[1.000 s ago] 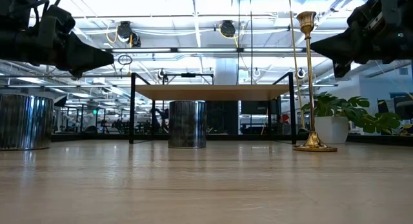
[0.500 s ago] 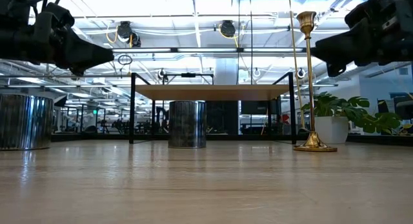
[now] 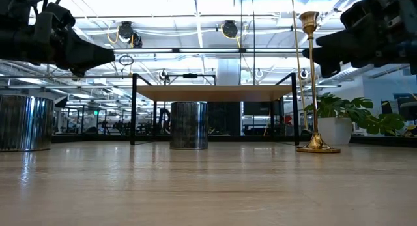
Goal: Pick & Place candle stick holders
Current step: Put the top gold candle holder on the shelf
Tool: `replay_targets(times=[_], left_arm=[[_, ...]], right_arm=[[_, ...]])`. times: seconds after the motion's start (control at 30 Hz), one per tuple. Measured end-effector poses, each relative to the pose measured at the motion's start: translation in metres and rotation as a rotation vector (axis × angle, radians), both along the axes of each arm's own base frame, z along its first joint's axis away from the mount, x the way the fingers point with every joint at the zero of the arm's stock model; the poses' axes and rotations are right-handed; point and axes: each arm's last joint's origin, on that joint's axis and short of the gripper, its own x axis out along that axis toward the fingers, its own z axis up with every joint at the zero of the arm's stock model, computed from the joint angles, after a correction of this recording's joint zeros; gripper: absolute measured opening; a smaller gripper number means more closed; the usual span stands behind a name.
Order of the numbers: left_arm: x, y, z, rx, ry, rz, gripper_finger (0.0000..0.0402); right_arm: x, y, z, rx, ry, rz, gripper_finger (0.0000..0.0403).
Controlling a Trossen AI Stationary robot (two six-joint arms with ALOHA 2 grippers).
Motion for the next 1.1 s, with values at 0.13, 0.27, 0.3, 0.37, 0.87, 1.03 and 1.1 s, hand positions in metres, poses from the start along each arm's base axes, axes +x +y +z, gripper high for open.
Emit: replay_targets(times=[0.13,0.27,0.3,0.37,0.87,1.03,1.1], left_arm=[[0.0,0.0,0.0,0.0,0.0,0.0,0.0104],[0.0,0.0,0.0,0.0,0.0,0.0,0.0104],[0.0,0.0,0.0,0.0,0.0,0.0,0.0104],[0.0,0.0,0.0,0.0,0.001,0.0,0.0104],[0.0,0.0,0.0,0.0,-0.005,0.0,0.0104],[0.0,0.0,0.003,0.001,-0.027,0.001,0.0104],[0.0,0.0,0.003,0.001,-0.031,0.001,0.0104]], right_arm=[[0.003,0.0,0.002,-0.002,-0.032,0.001,0.0149],[0.003,-0.002,0.001,-0.01,-0.025,-0.013,0.0075],[0.003,-0.003,0.001,-0.01,-0.024,-0.016,0.0054],[0.003,-0.004,0.001,-0.015,-0.025,-0.026,0.0019],[0.038,0.025,0.076,0.113,-0.176,0.185,0.0013],[0.069,0.027,0.116,-0.042,-0.206,0.132,0.0014],[0.082,0.019,0.13,-0.101,-0.184,0.046,0.0014]])
